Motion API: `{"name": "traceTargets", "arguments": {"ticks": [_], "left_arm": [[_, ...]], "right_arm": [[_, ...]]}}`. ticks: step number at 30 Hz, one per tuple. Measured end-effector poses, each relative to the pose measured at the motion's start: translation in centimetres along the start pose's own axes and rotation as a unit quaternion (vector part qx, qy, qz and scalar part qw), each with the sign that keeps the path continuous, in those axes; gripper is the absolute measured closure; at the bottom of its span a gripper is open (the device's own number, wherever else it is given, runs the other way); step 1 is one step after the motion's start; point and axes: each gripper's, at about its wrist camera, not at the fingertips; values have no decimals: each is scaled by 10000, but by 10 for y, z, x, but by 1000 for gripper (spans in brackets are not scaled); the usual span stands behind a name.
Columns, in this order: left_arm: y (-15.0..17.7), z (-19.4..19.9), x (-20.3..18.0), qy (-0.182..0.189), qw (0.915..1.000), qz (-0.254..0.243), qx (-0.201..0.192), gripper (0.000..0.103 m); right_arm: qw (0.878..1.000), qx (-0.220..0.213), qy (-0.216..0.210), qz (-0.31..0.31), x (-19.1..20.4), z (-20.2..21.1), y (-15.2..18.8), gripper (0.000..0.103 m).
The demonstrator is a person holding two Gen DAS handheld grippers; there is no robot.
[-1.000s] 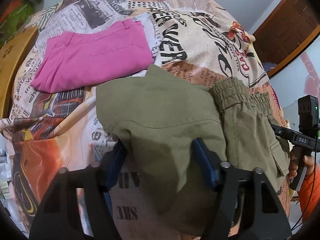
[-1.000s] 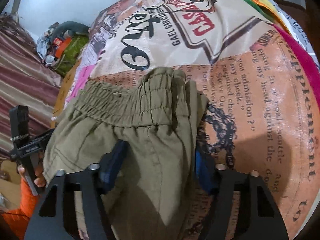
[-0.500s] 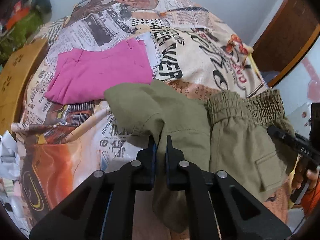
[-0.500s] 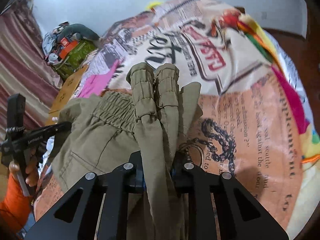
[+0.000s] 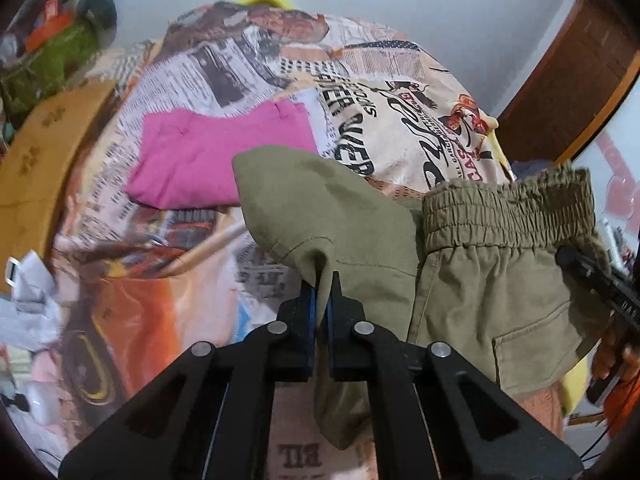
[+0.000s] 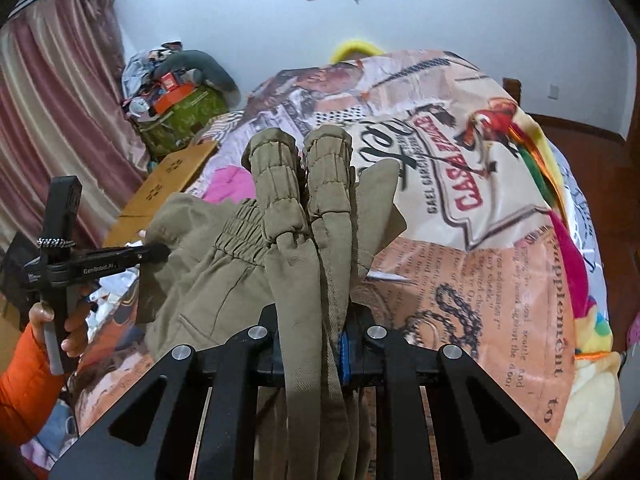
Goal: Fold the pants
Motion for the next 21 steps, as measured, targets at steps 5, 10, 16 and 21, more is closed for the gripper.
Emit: {"name": "traceTargets", "arguments": {"ticks": [5,10,16,21], "left_arm": [[-12,28,11,-325,9989,-58,-322,100],[-37,50,35,-490,9968,11,-637,100],[-67,61,67,-773,9926,114,-926,100],[-92,53,98,-1026,9899,207,-959,100]], "right_arm": [[9997,-141,-146,168,23,-7,-17,89],[9985,-363,-287,303,44,-17,-43,89],[9965,-574,-411,454,70,-40,-83,89],[9946,-705,-508,575,89,-61,-108,89]]}}
Point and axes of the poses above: each gripper's, at about its wrist camera, not at the fingertips, and z roughly against the way its jaws point, x to its left, y to its underside, and after that the axes turned 6 degrees about -z, right-handed
